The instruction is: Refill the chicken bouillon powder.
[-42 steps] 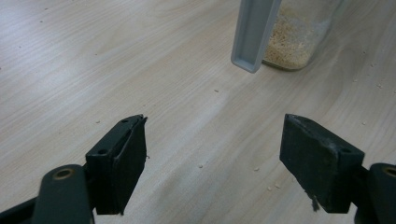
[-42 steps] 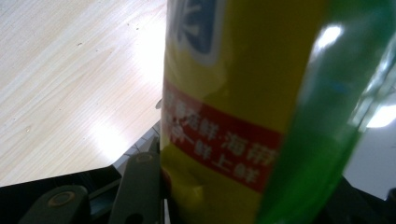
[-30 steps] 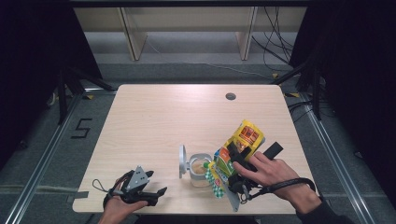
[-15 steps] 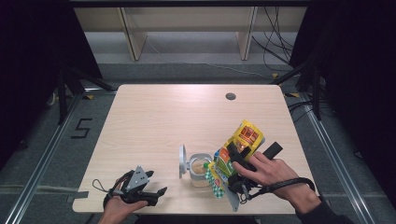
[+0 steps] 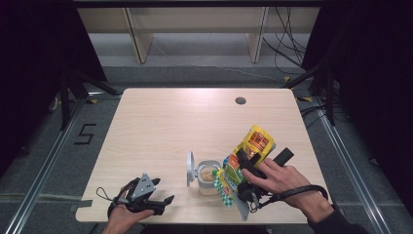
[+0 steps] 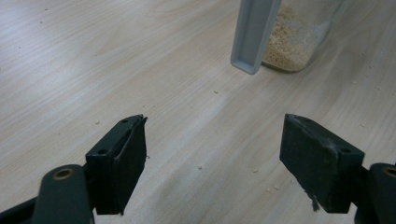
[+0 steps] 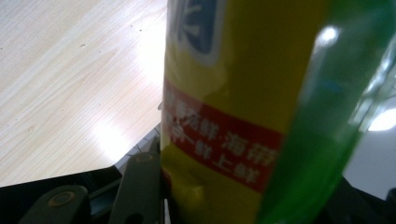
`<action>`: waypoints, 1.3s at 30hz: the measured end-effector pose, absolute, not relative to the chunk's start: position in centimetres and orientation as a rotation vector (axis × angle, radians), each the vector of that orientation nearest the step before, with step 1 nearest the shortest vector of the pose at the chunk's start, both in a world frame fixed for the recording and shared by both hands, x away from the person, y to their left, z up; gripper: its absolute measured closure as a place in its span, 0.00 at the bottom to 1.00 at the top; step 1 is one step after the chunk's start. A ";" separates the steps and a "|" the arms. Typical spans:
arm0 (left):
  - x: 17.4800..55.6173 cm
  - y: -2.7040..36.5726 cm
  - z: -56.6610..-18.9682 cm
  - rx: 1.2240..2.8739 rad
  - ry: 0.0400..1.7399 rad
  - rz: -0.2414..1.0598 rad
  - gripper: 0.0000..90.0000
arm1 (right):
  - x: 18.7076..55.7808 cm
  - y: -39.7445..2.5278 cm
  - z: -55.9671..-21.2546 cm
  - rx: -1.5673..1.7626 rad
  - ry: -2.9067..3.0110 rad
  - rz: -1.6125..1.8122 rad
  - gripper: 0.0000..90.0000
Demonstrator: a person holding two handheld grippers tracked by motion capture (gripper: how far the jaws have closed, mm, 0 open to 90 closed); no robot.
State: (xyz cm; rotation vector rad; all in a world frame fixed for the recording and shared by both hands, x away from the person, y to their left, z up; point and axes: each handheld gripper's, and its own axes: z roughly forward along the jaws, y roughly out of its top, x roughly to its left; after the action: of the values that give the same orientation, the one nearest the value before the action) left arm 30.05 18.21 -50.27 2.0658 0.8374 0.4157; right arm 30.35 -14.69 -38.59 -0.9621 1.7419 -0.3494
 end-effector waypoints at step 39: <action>30.1 18.4 -50.1 2.097 0.822 0.426 0.25 | 30.2 -14.3 -38.6 -0.979 1.750 -0.351 0.68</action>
State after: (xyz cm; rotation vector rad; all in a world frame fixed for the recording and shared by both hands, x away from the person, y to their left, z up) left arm 30.10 18.39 -50.15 2.0966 0.8224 0.4256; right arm 30.21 -14.31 -38.64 -0.9792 1.7497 -0.3505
